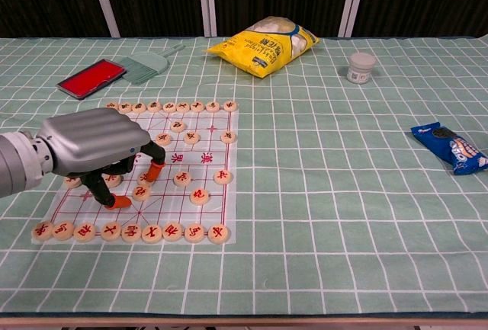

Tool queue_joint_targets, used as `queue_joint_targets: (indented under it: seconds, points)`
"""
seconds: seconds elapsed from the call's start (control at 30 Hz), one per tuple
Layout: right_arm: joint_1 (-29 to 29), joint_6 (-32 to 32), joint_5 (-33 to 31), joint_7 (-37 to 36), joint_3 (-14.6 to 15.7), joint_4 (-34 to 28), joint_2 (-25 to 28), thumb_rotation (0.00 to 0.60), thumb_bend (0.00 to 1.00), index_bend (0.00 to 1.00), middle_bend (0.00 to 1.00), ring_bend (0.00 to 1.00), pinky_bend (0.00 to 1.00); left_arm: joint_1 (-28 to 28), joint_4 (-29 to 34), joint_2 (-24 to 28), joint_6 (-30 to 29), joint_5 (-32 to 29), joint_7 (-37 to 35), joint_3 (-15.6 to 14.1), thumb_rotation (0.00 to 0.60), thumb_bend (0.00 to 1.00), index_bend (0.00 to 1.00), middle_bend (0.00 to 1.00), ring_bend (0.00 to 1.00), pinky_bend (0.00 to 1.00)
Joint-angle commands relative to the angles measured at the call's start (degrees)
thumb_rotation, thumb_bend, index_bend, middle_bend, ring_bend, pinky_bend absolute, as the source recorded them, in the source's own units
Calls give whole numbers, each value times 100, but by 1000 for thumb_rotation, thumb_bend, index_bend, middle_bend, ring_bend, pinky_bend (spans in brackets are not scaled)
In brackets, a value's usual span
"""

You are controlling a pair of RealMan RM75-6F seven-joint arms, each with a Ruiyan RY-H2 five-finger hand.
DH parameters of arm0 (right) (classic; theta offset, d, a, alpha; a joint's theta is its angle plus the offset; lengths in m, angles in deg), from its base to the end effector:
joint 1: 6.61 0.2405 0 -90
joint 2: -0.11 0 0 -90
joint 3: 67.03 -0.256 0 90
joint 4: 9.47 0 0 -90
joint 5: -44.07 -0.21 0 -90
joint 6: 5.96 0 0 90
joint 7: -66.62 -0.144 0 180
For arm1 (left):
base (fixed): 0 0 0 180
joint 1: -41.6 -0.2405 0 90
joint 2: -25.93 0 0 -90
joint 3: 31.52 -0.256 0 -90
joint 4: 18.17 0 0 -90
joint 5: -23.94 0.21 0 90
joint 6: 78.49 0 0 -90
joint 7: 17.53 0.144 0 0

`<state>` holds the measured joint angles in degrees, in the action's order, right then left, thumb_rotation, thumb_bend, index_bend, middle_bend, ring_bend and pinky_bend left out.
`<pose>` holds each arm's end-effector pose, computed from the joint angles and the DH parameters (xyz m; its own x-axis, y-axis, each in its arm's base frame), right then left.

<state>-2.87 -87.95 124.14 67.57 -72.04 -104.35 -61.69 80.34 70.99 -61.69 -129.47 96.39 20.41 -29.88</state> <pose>-0.3219 -0.1815 0.1715 0.3915 -0.0280 0.9197 -0.9139 0.1042 0.3922 -0.1667 0.2815 -0.0440 0.7686 0.2054 0.6058 0.5821 -0.6173 -0.5293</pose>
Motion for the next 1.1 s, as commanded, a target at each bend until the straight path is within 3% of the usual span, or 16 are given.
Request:
queue_joint_targets:
  seconds: [0.03,1.1]
  points:
    - [-3,0,-3,-2,1,-3,0,600,274,0,0,0,0,18,-31,-29,-6,-17,6,-12,600,205,477,1000,961,950]
    - [-6,1,-64,8,-24,-18,-11,600,273,0,0,0,0,201,-177,-191,-40,-296,51,-128,600,236,490,1000,961,950]
